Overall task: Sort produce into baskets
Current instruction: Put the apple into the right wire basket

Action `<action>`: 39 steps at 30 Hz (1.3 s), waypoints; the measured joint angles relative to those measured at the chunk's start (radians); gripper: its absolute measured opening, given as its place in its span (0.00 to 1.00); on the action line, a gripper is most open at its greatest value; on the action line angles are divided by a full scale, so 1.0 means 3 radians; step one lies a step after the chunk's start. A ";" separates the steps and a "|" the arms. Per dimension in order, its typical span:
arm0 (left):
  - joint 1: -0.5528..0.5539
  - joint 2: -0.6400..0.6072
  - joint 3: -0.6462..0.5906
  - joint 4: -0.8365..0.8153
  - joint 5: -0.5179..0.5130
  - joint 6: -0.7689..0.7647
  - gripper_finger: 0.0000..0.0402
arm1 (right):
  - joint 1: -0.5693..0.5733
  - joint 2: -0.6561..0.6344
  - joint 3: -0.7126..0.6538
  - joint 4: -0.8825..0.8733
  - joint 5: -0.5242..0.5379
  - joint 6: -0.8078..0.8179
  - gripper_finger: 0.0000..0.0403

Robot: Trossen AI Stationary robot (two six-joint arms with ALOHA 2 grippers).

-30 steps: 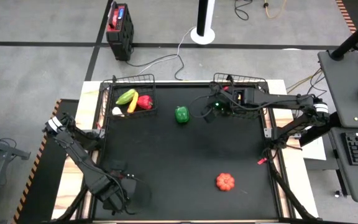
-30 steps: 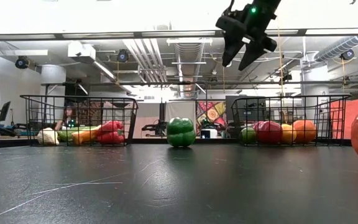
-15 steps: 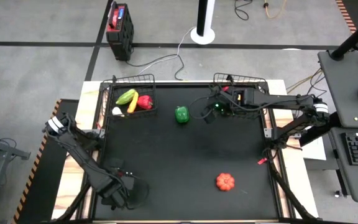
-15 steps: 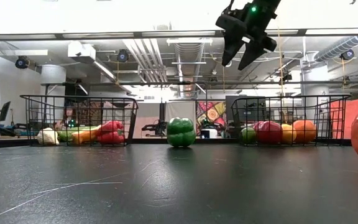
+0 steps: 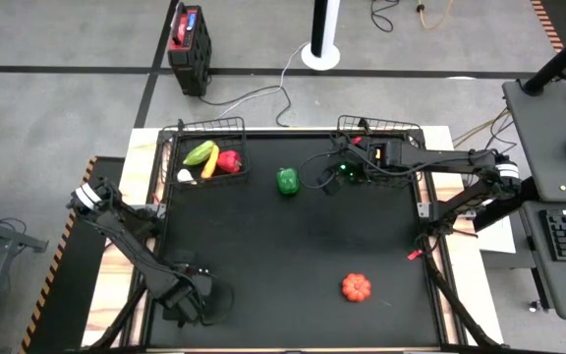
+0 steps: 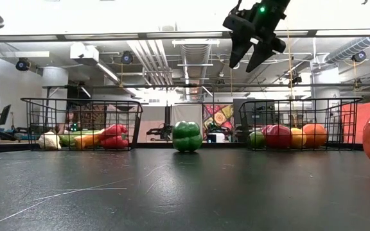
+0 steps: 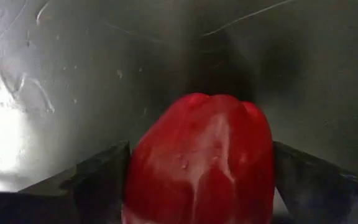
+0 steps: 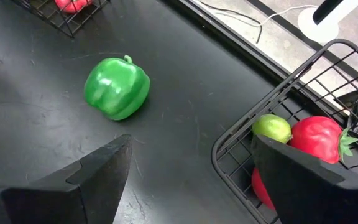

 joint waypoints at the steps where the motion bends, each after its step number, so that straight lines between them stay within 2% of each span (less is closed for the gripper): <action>1: 0.0000 -0.0002 -0.0009 -0.0005 0.0002 -0.0018 0.85 | 0.0000 0.0000 0.0000 0.0000 0.0000 0.0000 0.79; 6: -0.0003 0.0004 0.0023 -0.0021 -0.0063 -0.0019 0.78 | 0.0000 0.0001 0.0000 -0.0001 0.0000 -0.0005 0.81; 10: -0.0004 -0.0029 0.0129 -0.0027 -0.0513 0.0039 0.77 | 0.0014 0.0001 0.0000 -0.0001 0.0003 -0.0068 0.81; 15: 0.0004 -0.0302 0.0259 -0.0062 -0.1507 0.0043 0.76 | 0.0164 0.0001 -0.0052 0.0255 0.0002 -0.0264 0.81; 19: 0.0022 -0.0653 0.0392 0.0052 -0.2504 0.0120 0.76 | 0.0365 0.0001 -0.0209 0.0749 0.0003 -0.0544 0.81; 21: 0.0021 -0.0837 0.0429 0.0318 -0.2926 0.0368 0.76 | 0.0474 0.0001 -0.0322 0.1072 0.0002 -0.0695 0.80; 24: 0.0020 -0.1111 0.0419 0.1119 -0.3375 0.1080 0.77 | 0.0663 0.0003 -0.0545 0.1645 0.0001 -0.0991 0.79; 27: 0.0048 -0.1309 0.0309 0.2097 -0.3408 0.2051 0.78 | 0.0865 0.0003 -0.0829 0.2331 -0.0003 -0.1320 0.78; 31: 0.0150 -0.1444 0.0093 0.3254 -0.2956 0.3094 0.78 | 0.1092 0.0004 -0.1205 0.3257 -0.0005 -0.1701 0.78; 35: 0.0378 -0.1469 -0.0246 0.4262 -0.2485 0.3631 0.78 | 0.1265 0.0004 -0.1480 0.4016 -0.0018 -0.1987 0.79; 39: 0.0615 -0.1467 -0.0654 0.5236 -0.2201 0.3901 0.78 | 0.1444 0.0011 -0.1643 0.4686 -0.0175 -0.2317 0.78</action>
